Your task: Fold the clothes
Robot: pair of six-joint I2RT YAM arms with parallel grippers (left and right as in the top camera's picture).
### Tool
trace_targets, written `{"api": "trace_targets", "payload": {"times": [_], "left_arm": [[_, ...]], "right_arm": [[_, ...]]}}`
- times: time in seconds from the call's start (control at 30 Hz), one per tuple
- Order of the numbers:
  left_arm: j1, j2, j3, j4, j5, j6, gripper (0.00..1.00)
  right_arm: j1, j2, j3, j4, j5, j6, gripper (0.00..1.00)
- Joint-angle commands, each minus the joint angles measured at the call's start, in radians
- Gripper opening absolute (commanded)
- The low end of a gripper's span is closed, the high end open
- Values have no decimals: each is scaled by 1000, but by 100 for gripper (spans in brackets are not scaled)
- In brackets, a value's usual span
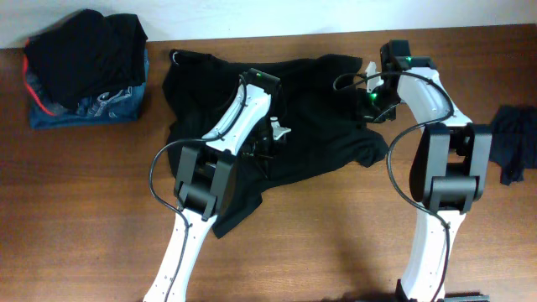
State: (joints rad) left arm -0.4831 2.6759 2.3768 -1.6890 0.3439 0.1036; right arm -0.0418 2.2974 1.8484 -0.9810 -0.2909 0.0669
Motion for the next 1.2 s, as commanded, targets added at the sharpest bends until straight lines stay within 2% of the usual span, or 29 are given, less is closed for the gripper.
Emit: {"api": "trace_targets", "payload": {"times": [0.0, 0.07, 0.17, 0.23, 0.43, 0.7, 0.83, 1.13, 1.17], "left_arm": [[0, -16, -11, 12, -34, -13, 1], [0, -16, -11, 9, -34, -13, 1], [0, -16, -11, 9, -34, -13, 1], [0, -16, -11, 11, -34, -13, 1], [0, -16, -11, 13, -34, -13, 1], [0, -16, -11, 10, -50, -13, 1], [0, -16, -13, 0, -106, -13, 1], [8, -16, -18, 0, -109, 0, 2], [8, -16, -18, 0, -109, 0, 4]], "right_arm": [[36, 0, -7, 2, -13, -11, 24], [44, 0, -11, 3, 22, -11, 22], [42, 0, -26, 2, 37, -7, 8], [42, 0, -50, 5, 55, -7, 4], [42, 0, -122, 41, 73, -8, 4], [30, 0, -125, 23, 337, 27, 4], [-8, 0, -124, 21, 341, 27, 4], [-110, 0, -124, 39, 341, 26, 5], [-117, 0, -124, 40, 341, 26, 5]]}}
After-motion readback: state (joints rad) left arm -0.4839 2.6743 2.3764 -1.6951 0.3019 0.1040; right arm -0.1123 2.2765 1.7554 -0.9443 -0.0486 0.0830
